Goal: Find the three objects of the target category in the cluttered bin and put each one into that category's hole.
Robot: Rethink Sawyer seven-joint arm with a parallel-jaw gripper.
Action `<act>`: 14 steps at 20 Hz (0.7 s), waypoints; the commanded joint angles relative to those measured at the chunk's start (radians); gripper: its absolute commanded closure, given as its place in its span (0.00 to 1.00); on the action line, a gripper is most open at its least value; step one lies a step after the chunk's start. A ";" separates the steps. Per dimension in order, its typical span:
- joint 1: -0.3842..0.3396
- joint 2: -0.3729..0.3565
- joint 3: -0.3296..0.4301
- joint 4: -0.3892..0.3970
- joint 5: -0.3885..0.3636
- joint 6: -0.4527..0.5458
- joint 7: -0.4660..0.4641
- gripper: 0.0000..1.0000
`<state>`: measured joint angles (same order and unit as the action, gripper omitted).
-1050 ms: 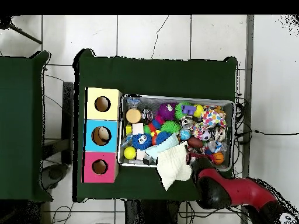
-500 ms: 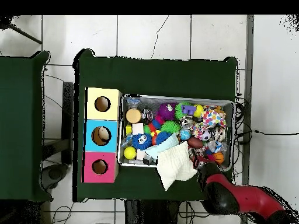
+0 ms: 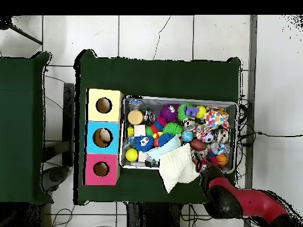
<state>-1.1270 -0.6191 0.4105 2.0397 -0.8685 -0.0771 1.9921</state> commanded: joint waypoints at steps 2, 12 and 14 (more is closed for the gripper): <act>0.027 0.011 0.000 -0.022 -0.042 0.096 -0.002 0.00; 0.014 -0.001 0.010 -0.012 -0.036 0.099 -0.002 0.00; 0.015 0.002 0.009 -0.014 -0.037 0.099 -0.003 0.00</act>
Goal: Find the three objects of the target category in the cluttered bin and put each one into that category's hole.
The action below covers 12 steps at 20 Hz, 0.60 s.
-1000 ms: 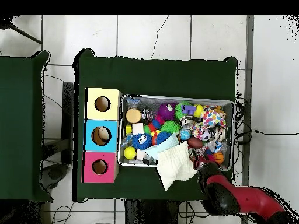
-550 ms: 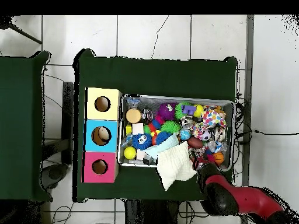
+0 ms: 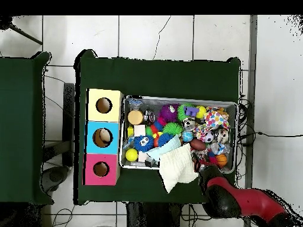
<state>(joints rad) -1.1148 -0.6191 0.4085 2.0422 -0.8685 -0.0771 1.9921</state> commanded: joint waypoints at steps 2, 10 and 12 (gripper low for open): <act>0.003 0.005 0.010 -0.017 -0.040 0.098 -0.004 0.00; 0.010 0.027 -0.018 -0.025 -0.072 0.065 -0.004 0.00; 0.023 0.029 -0.036 -0.026 -0.080 0.048 0.003 0.00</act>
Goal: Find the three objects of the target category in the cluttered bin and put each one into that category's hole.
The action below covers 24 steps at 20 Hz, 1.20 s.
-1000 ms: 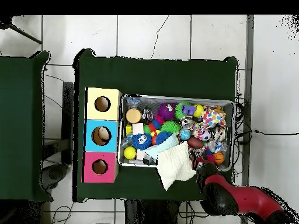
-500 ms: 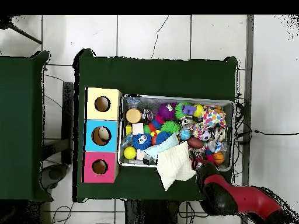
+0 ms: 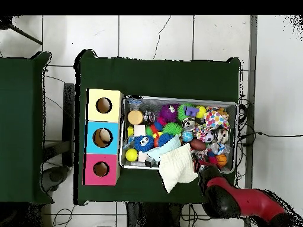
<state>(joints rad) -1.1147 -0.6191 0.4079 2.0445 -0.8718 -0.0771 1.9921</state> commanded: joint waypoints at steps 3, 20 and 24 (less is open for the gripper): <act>0.029 0.034 -0.049 -0.029 -0.089 0.030 0.011 0.00; 0.026 0.058 -0.105 -0.041 -0.145 -0.035 0.035 0.00; 0.033 0.056 -0.126 -0.038 -0.147 -0.053 0.049 0.00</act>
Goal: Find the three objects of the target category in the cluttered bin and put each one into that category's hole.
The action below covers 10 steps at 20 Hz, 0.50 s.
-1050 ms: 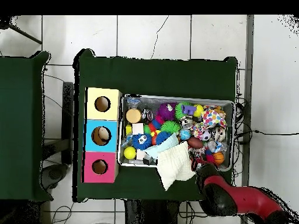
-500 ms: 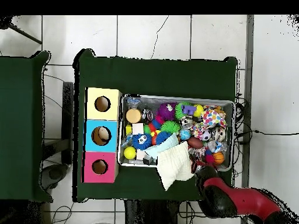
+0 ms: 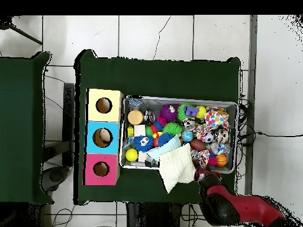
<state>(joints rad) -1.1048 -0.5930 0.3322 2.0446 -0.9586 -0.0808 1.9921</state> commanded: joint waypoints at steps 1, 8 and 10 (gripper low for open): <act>0.000 0.029 -0.034 -0.037 -0.062 -0.036 0.047 0.00; 0.019 0.030 -0.043 -0.041 -0.054 -0.041 0.050 0.00; 0.006 0.029 -0.024 -0.037 -0.046 -0.019 0.048 0.00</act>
<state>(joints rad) -1.1073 -0.5877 0.3108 2.0451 -0.9649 -0.1031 1.9921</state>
